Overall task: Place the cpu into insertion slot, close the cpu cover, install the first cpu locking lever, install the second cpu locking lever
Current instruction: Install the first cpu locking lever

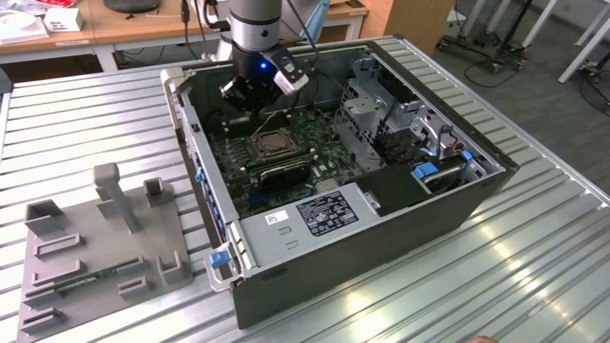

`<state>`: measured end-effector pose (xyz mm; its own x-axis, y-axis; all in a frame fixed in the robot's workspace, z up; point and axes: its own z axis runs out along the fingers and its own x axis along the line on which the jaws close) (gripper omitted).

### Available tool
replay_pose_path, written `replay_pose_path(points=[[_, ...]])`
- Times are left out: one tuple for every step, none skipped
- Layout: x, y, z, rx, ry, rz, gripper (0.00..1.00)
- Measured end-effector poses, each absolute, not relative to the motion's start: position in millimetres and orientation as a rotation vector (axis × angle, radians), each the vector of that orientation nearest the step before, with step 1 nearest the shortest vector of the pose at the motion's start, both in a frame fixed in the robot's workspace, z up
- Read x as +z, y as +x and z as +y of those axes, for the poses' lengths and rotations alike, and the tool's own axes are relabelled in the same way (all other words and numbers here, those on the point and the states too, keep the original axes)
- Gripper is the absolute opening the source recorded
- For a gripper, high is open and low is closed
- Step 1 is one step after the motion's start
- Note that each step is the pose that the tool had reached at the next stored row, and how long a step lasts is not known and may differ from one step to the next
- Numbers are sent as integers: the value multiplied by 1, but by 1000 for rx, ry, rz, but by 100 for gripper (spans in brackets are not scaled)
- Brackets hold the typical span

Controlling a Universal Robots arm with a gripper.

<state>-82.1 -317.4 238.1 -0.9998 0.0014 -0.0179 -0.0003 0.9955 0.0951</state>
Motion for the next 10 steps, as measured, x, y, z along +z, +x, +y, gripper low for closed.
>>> replay_pose_path(points=[[238,-80,-317,149,1,3120,11],[238,-78,-317,151,1,3120,11],[238,-76,-317,152,1,3120,11],[238,-74,-317,155,1,3120,11],[238,-71,-317,156,1,3120,11],[238,-69,-317,158,1,3120,11],[237,-67,-317,159,1,3120,11],[237,-66,-317,161,1,3120,11],[237,-66,-317,164,1,3119,11],[236,-65,-317,168,1,3119,11]])
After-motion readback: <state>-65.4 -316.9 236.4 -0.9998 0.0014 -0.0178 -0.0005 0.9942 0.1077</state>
